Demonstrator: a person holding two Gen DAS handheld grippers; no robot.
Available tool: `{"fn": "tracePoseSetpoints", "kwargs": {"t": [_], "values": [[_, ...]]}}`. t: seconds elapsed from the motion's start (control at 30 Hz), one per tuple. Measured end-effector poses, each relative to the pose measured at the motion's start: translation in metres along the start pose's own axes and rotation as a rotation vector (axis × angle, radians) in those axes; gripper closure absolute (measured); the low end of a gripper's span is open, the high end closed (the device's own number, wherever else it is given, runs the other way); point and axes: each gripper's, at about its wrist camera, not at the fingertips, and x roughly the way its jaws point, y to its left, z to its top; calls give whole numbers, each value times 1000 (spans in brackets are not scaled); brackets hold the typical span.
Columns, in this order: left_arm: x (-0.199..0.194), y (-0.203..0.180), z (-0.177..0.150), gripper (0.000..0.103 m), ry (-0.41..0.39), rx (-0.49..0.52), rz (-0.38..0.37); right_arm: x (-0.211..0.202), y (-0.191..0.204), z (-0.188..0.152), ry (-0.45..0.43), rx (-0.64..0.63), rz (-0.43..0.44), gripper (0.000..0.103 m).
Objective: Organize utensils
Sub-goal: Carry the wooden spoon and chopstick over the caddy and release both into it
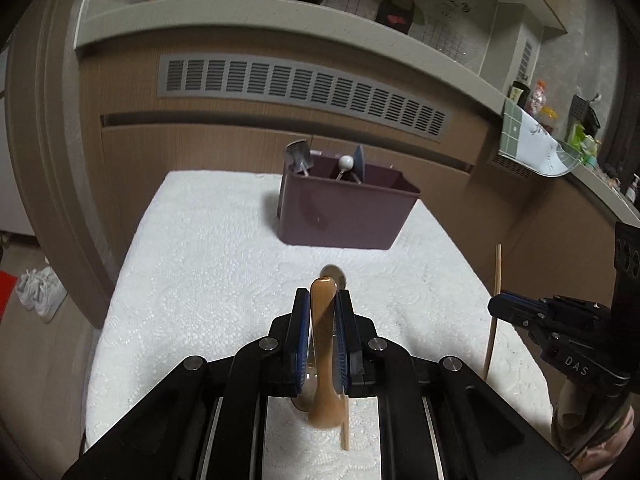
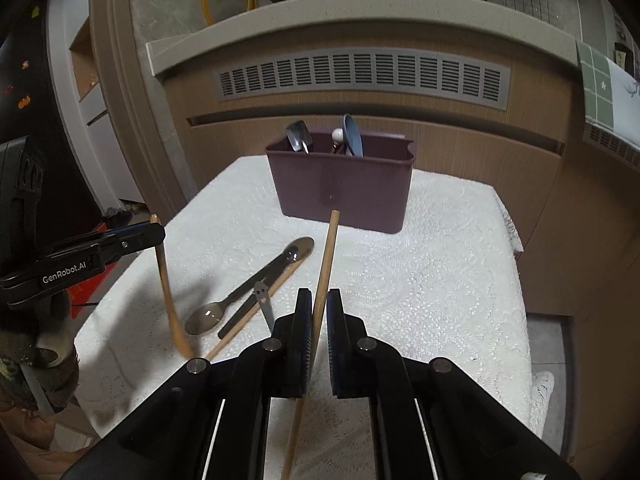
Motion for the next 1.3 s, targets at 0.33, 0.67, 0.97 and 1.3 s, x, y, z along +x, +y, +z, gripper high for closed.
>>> {"fn": "tracePoseSetpoints", "kwargs": {"t": [0.33, 0.67, 0.97, 1.3], "values": [[-25, -23, 10, 90, -64, 56, -4, -28, 5, 7, -68, -24, -17, 98], [-44, -44, 74, 90, -193, 136, -8, -43, -3, 57, -169, -50, -57, 98], [-33, -53, 185, 90, -347, 194, -33, -59, -20, 177, -324, -81, -101, 98], [70, -21, 220, 90, -235, 135, -50, 18, -37, 225, -259, -99, -135, 98]]}}
